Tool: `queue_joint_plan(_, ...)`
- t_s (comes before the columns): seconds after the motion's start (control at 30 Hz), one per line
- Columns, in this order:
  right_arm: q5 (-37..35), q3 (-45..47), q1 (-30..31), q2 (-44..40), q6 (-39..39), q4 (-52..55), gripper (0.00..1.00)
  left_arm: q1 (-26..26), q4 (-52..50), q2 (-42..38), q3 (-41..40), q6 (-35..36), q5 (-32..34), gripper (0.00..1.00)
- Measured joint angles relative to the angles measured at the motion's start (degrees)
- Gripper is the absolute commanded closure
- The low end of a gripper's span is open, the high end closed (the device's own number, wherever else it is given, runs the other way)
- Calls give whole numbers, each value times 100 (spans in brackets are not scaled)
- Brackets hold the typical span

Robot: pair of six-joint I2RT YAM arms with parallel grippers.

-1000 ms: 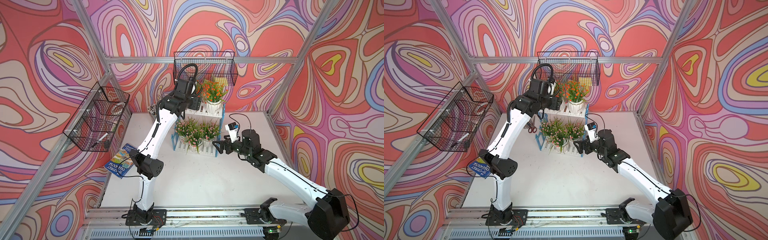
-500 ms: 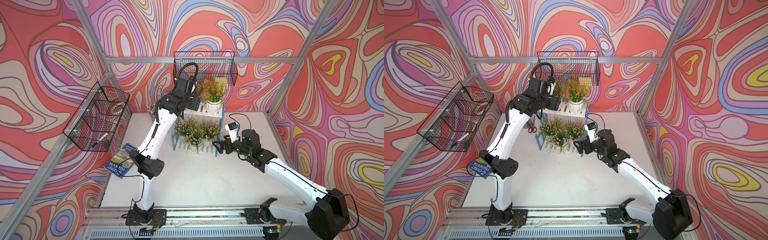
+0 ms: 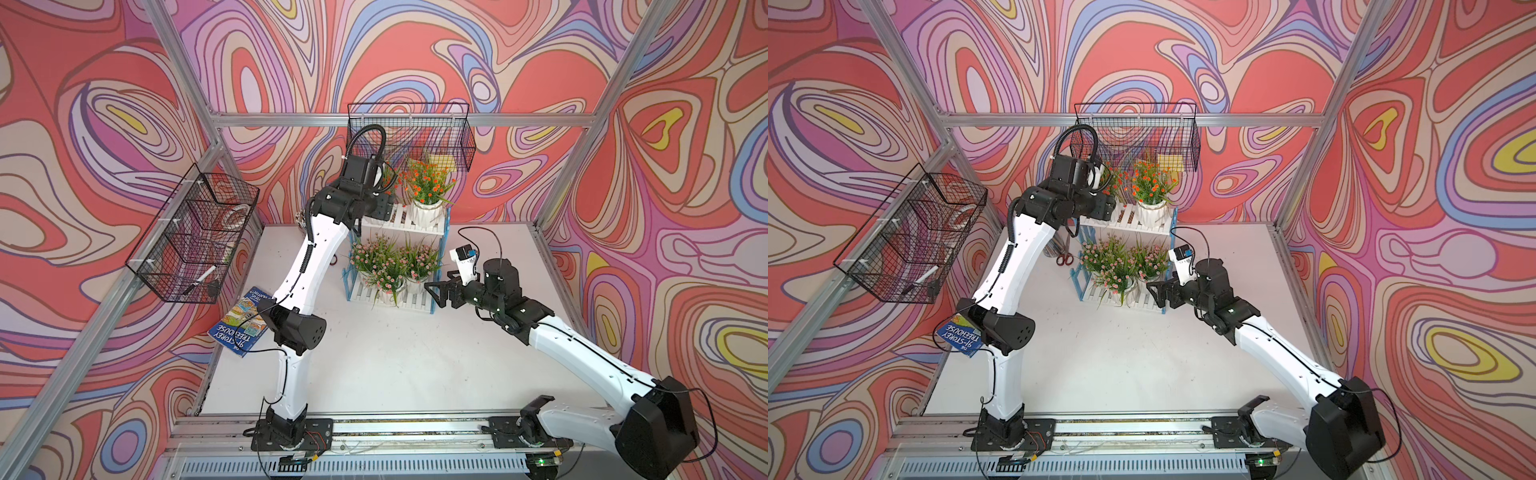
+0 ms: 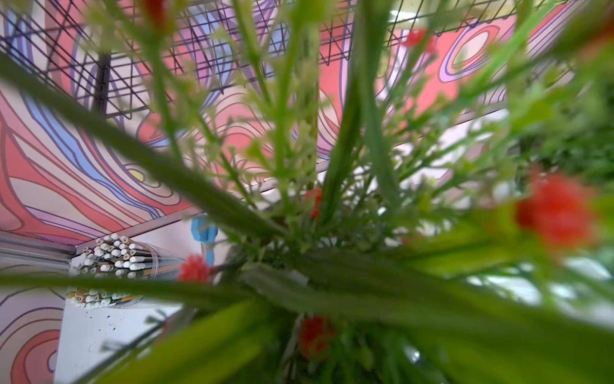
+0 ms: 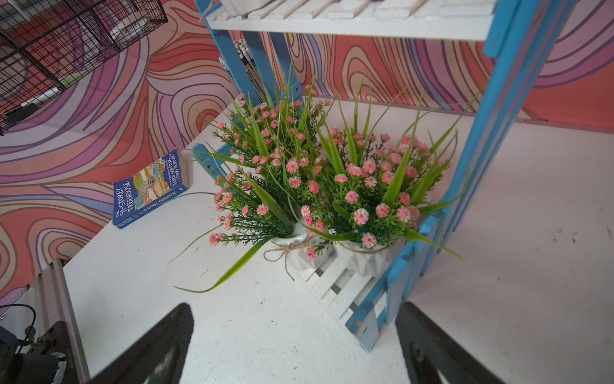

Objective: Place the baby's breath potted plants on the rack by color
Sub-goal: Place the baby's breath potted plant on the rack.

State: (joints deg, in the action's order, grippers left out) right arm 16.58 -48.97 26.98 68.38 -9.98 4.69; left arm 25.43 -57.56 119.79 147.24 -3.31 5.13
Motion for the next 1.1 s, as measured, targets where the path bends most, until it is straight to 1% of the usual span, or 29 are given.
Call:
queue_joint_plan(0.07,9,0,0,2,0,2,2,-11,2,2,0,-17,-15,21)
queue_joint_plan(0.23,26,-11,0,11,4,4,2,-37,61,22,7,-35,-66,2)
queue_joint_plan(0.27,33,-22,0,22,2,4,2,-37,109,28,11,-39,-68,0)
queue_joint_plan(0.57,81,-59,0,72,4,2,2,-48,542,31,-28,-39,-114,0)
queue_joint_plan(0.73,83,-59,0,72,4,2,2,-85,918,-55,-476,-120,-271,0)
queue_joint_plan(0.87,83,-59,0,72,2,0,2,-144,1447,-448,-1355,-144,-450,0)
queue_joint_plan(0.97,81,-59,0,72,0,-9,2,-238,1982,-1056,-2345,-269,-734,0)
queue_joint_plan(1.1,81,-59,0,44,0,-31,2,-455,3003,-2087,-3792,-605,-1226,0)
